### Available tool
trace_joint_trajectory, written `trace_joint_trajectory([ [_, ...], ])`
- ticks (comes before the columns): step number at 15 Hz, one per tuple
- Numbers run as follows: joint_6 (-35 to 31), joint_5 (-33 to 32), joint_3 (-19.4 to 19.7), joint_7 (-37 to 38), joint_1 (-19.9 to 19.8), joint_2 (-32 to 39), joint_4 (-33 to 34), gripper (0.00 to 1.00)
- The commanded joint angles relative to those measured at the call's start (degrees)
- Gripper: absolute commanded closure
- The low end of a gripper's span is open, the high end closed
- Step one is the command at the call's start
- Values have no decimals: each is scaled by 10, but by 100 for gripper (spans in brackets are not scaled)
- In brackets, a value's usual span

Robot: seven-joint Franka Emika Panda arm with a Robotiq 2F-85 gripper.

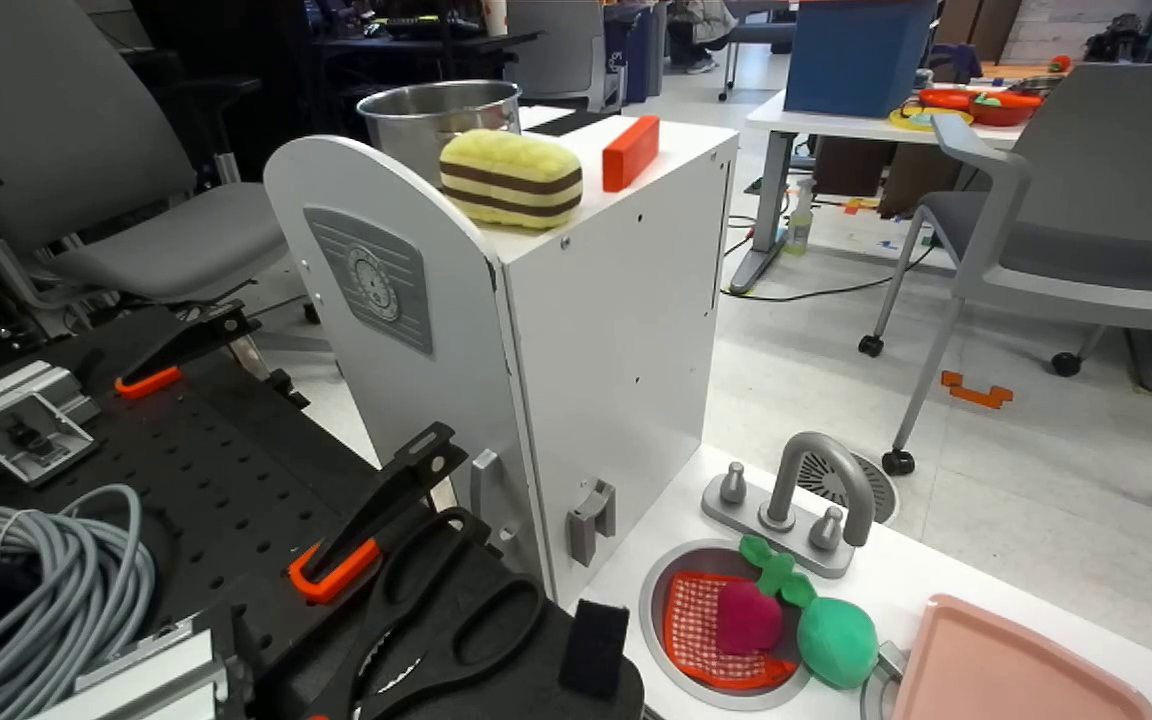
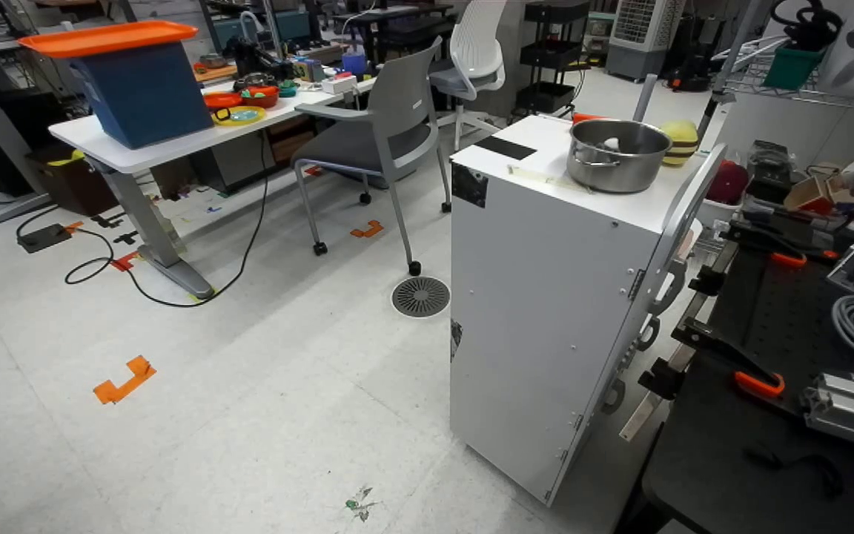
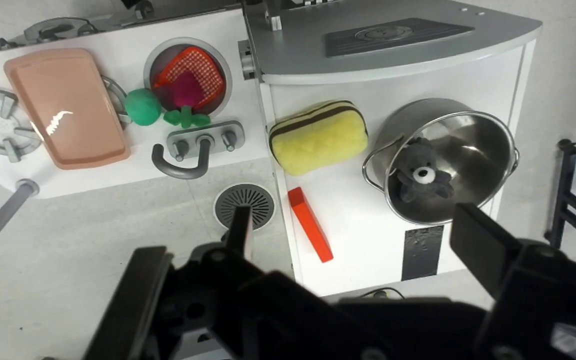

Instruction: Pick up the orange object and put it in the pot

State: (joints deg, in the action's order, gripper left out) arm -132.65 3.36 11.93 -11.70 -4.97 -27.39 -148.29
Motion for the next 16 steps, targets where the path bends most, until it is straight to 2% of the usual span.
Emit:
trace_joint_trajectory([
  [1,13,-10,-10,32,-19,31,35,0],
  [11,21,-37,-14,120,-48,151,170,0],
  [14,11,-9,-14,97,-32,168,188,0],
  [16,-3,-19,-20,100,-30,177,191,0],
])
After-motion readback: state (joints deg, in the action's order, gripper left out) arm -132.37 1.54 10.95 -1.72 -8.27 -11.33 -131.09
